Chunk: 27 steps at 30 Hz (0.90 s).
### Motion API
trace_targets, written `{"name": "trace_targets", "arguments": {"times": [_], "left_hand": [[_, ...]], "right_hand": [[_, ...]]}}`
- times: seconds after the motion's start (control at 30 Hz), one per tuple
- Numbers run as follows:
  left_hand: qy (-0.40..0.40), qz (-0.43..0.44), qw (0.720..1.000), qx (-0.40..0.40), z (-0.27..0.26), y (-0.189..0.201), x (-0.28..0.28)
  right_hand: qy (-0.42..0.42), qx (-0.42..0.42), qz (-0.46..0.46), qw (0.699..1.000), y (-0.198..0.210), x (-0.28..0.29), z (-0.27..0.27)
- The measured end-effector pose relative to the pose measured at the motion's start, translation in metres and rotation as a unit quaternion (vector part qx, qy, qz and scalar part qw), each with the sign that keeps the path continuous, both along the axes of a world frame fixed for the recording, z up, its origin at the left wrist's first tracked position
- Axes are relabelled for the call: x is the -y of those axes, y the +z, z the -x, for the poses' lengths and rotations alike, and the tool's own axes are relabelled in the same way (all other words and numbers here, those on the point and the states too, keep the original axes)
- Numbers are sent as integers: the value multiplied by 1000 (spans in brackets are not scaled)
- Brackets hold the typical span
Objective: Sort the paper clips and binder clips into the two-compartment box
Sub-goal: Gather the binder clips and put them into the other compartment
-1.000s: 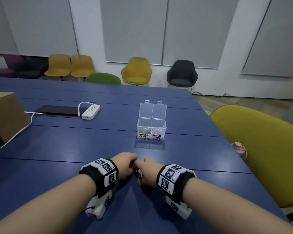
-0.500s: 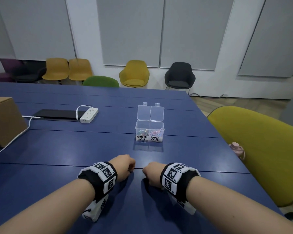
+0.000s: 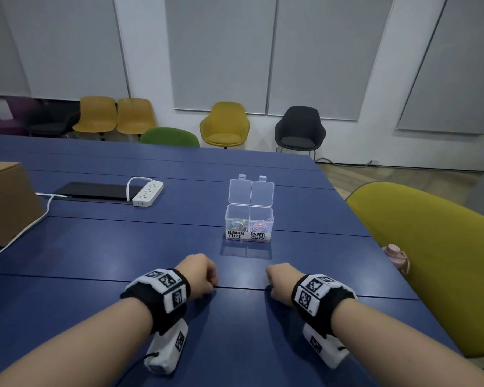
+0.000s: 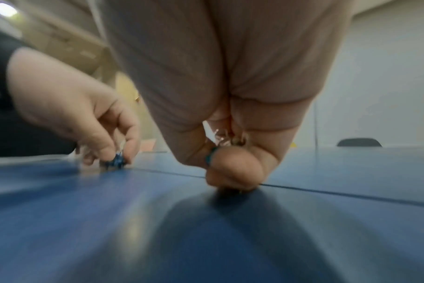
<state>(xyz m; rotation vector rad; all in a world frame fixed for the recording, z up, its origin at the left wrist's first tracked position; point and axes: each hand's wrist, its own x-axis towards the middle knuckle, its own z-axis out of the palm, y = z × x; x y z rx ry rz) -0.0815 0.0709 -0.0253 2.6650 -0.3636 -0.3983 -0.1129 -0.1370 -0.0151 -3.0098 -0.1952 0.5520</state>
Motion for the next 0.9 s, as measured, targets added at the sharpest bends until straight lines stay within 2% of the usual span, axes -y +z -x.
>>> {"name": "trace_targets", "arguments": {"times": [0.03, 0.07, 0.17, 0.27, 0.33, 0.37, 0.5, 0.63, 0.77, 0.83, 0.9], "left_hand": [[37, 77, 995, -45, -3, -1, -3], [75, 161, 979, -99, -5, -1, -6], [163, 380, 884, -217, -12, 2, -9], [212, 508, 804, -226, -29, 9, -3], [233, 551, 777, -197, -44, 18, 6], [239, 559, 773, -181, -53, 23, 11], [238, 563, 784, -109, -89, 47, 39], [233, 534, 811, -44, -125, 63, 63], [199, 473, 858, 11, -146, 65, 73], [174, 420, 890, 45, -149, 60, 73], [143, 345, 924, 81, -150, 54, 71]], "right_hand": [[-17, -9, -24, 1000, 1, 4, -1], [-34, -21, -49, 998, 2, 8, -3], [-98, -60, -177, 977, 1, 23, -7], [-158, -79, -301, 937, 1, 37, -10], [-186, -95, -360, 909, -2, 45, -14], [-200, -106, -382, 896, -3, 47, -16], [-240, -121, -442, 856, -4, 53, -30], [-204, -115, -431, 871, 3, 57, -44], [-197, -106, -441, 869, 5, 60, -63], [-210, -106, -467, 852, 3, 59, -69], [-248, -97, -533, 803, 0, 56, -72]]}}
